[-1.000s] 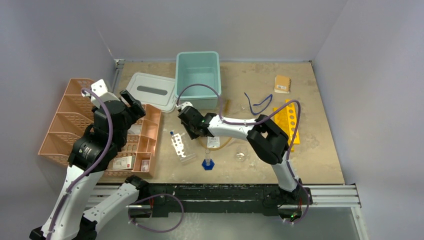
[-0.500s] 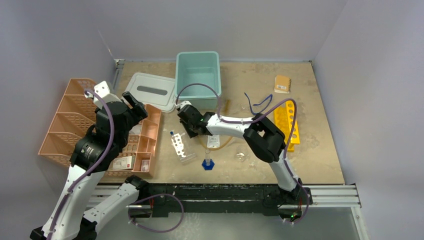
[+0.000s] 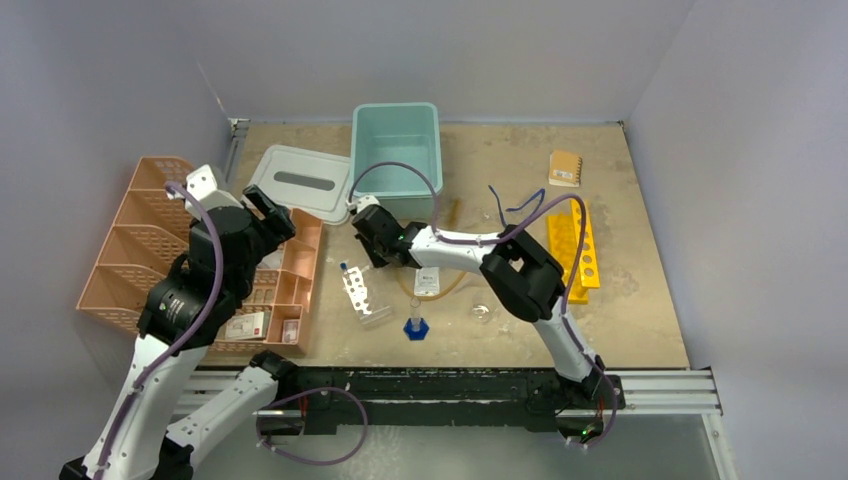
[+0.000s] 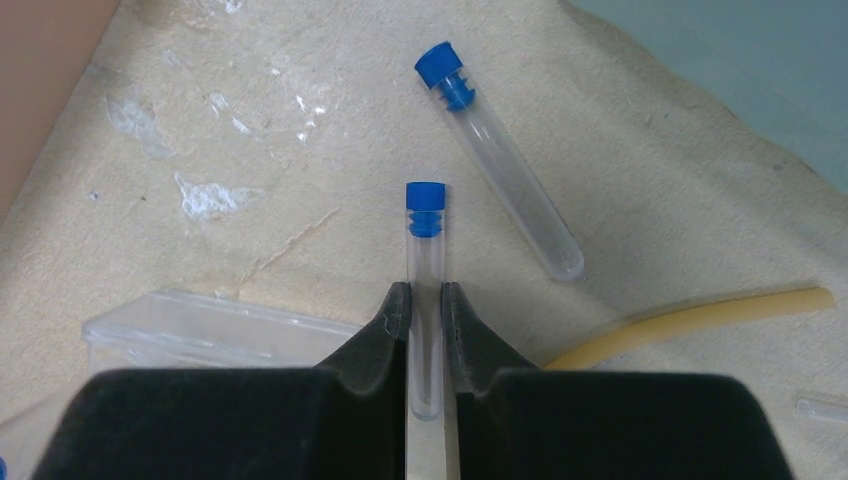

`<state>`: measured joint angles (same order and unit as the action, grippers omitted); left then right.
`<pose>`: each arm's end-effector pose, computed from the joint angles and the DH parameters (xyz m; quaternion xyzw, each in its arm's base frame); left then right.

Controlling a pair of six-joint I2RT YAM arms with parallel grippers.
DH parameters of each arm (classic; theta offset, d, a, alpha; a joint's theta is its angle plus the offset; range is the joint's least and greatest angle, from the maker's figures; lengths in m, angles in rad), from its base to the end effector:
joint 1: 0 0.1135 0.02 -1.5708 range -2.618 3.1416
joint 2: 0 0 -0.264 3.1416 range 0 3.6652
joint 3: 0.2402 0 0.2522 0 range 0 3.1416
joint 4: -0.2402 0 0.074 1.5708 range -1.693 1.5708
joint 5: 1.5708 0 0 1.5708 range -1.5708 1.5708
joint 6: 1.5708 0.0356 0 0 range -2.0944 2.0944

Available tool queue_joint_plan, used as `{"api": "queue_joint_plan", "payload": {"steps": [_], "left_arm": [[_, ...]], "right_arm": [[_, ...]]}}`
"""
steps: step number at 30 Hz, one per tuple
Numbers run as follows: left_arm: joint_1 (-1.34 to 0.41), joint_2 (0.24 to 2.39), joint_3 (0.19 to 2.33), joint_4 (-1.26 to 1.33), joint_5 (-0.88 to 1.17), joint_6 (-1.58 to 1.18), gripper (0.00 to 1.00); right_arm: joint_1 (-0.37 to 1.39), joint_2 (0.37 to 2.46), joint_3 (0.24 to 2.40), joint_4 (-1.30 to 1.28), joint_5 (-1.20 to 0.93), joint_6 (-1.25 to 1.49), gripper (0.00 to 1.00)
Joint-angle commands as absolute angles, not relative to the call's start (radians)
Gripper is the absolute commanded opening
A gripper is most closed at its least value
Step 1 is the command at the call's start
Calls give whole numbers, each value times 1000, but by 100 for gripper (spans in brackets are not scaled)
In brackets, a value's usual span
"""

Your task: Organize the chemistry lab equipment

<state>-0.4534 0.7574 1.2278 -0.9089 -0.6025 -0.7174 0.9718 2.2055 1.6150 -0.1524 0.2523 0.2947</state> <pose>0.1103 -0.0313 0.4155 -0.2638 0.7780 -0.0743 0.5653 0.2855 0.4024 0.1662 -0.2539 0.8735 0.1433 0.3898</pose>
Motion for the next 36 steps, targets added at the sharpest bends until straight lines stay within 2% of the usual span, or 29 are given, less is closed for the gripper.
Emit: {"api": "queue_joint_plan", "payload": {"steps": [1,7,15,24,31,36], "left_arm": [[-449,739,1212,-894,-582,-743,68],[-449,724,1158,-788,-394,-725,73],[-449,728,1114,-683,-260,-779,74],[-449,806,1024,-349,34,-897,74],[-449,914,1019,-135,164,-919,74],[-449,1017,1031,25,178,-914,74]], "right_arm": [[967,2100,1558,-100,278,301,6],[968,1905,1491,-27,252,316,7],[956,1700,1475,-5,156,435,7],[859,1582,1490,57,-25,680,8],[723,1512,1424,196,-154,924,9],[619,1526,1515,162,-227,921,9]]}}
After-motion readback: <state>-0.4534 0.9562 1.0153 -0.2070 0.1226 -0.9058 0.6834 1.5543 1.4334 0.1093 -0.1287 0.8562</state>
